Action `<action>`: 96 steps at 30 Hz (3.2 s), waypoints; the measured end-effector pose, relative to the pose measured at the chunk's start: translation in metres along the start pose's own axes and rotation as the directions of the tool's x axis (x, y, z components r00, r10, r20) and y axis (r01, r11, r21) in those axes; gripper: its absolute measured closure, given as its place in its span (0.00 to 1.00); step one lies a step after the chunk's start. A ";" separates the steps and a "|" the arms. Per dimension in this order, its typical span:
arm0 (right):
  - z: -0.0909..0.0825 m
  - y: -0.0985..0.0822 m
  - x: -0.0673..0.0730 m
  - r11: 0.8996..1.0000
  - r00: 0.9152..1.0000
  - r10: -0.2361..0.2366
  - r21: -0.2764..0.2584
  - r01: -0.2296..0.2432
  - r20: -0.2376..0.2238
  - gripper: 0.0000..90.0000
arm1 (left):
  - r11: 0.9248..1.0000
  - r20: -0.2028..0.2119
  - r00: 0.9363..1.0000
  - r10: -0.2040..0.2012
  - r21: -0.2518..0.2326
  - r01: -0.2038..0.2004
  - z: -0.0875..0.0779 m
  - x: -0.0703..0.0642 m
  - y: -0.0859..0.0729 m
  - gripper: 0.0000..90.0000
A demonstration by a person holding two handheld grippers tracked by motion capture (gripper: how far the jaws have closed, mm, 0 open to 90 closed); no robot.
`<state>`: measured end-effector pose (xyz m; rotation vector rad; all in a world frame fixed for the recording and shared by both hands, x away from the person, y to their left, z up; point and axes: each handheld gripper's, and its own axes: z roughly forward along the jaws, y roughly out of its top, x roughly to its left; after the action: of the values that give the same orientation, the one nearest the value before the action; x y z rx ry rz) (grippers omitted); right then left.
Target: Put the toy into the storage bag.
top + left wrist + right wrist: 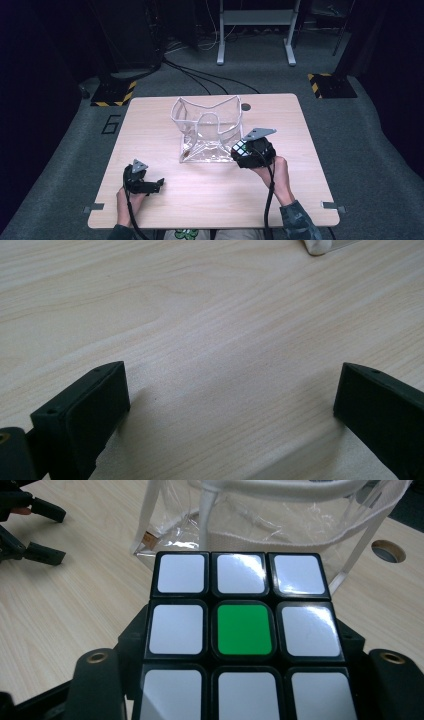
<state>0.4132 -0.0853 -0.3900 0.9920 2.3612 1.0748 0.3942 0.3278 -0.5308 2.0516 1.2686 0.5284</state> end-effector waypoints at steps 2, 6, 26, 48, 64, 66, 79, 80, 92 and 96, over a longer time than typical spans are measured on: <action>-0.001 0.003 -0.001 1.000 1.000 -0.010 -0.001 0.010 -0.001 0.37 | 1.000 0.000 1.000 0.000 0.000 0.000 0.000 0.000 0.000 0.01; -0.002 0.010 -0.002 1.000 1.000 -0.020 -0.001 0.020 -0.003 0.37 | 1.000 0.000 1.000 0.000 0.000 0.000 0.000 0.000 0.000 0.01; -0.009 0.038 -0.003 0.999 0.999 -0.044 -0.006 0.044 0.001 0.37 | 1.000 -0.002 1.000 0.000 -0.004 0.000 0.000 0.000 0.000 0.02; -0.015 0.071 -0.006 0.996 0.996 -0.089 -0.010 0.089 0.019 0.37 | 1.000 -0.003 1.000 -0.002 -0.002 0.002 0.000 0.000 0.000 0.02; -0.015 0.089 -0.013 0.996 0.995 -0.091 -0.013 0.091 0.033 0.37 | 1.000 -0.004 1.000 -0.003 -0.001 0.003 0.000 0.000 0.000 0.02; -0.014 0.091 -0.012 0.996 0.995 -0.093 -0.013 0.093 0.032 0.37 | 1.000 -0.005 1.000 -0.003 -0.001 0.003 0.000 0.000 0.000 0.02; -0.008 0.108 -0.014 0.993 0.993 -0.117 -0.002 0.117 0.030 0.37 | 1.000 -0.003 1.000 -0.004 0.000 0.004 0.000 0.000 0.000 0.02; -0.007 0.110 -0.014 0.993 0.992 -0.119 -0.002 0.119 0.031 0.37 | 1.000 -0.004 1.000 -0.004 0.000 0.004 0.000 0.000 0.000 0.02; 0.003 0.121 -0.021 0.994 0.994 -0.106 0.010 0.106 0.030 0.37 | 1.000 -0.001 1.000 -0.006 -0.001 0.006 0.000 0.000 0.000 0.02; 0.006 0.125 -0.022 0.995 0.995 -0.094 0.016 0.093 0.030 0.37 | 1.000 -0.001 1.000 -0.004 -0.001 0.004 0.000 0.000 0.000 0.02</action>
<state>0.4881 -0.0403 -0.2978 0.8868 2.3687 1.0019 0.3940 0.3282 -0.5308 2.0480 1.2732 0.5279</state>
